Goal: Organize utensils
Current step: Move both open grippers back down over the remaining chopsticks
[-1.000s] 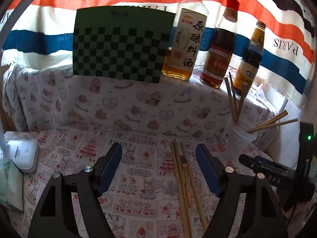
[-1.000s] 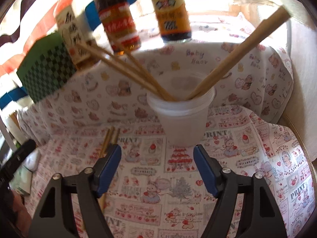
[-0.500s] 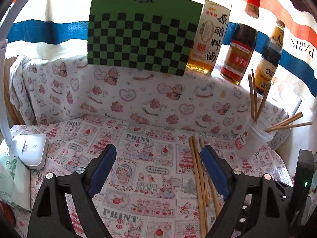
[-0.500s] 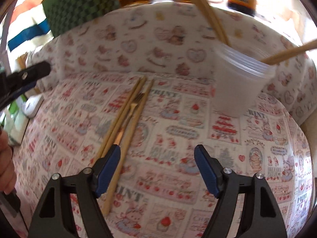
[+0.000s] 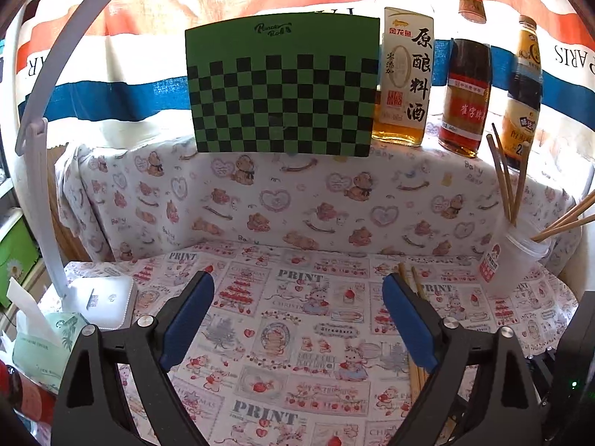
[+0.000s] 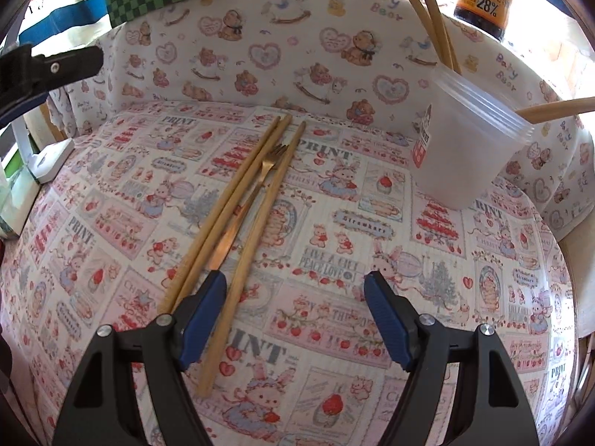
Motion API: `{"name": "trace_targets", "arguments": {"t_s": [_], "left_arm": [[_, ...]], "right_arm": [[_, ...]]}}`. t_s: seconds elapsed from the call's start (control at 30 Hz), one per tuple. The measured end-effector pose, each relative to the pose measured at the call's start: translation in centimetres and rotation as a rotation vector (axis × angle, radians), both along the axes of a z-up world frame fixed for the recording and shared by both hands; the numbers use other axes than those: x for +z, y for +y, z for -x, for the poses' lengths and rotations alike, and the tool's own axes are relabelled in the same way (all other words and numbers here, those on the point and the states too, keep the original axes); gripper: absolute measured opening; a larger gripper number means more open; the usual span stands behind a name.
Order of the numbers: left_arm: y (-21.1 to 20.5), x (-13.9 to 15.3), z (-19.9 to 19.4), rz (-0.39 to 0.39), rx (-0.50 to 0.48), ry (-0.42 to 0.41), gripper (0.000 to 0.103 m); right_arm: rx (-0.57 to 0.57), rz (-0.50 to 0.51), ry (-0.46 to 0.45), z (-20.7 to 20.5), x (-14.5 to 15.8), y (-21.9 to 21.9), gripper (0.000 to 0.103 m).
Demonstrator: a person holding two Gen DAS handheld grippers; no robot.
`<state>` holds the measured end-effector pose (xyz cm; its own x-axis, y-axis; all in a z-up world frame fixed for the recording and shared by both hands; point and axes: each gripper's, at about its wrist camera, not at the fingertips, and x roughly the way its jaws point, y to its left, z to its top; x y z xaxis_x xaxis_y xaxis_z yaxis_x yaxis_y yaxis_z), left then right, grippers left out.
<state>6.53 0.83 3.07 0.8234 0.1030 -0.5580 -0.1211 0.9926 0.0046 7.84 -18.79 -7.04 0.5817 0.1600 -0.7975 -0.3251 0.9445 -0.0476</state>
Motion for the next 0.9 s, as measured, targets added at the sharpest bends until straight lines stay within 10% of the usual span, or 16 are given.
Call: {"name": "trace_targets", "arguments": {"t_s": [0.17, 0.37, 0.6, 0.9], "left_arm": [[0.1, -0.5, -0.4, 0.015, -0.001, 0.031, 0.091], [0.1, -1.1, -0.8, -0.015, 0.031, 0.037, 0.091], [-0.5, -1.9, -1.3, 0.052, -0.070, 0.104, 0.087], [-4.9, -5.3, -1.9, 0.150, -0.356, 0.382, 0.023]], "right_arm": [[-0.022, -0.014, 0.005, -0.3, 0.1, -0.4, 0.007], [-0.047, -0.094, -0.021, -0.2, 1.2, -1.7, 0.007], [-0.092, -0.257, -0.280, 2.4, 6.1, -4.6, 0.007], [-0.133, -0.347, -0.384, 3.5, 8.7, -6.7, 0.007]]}}
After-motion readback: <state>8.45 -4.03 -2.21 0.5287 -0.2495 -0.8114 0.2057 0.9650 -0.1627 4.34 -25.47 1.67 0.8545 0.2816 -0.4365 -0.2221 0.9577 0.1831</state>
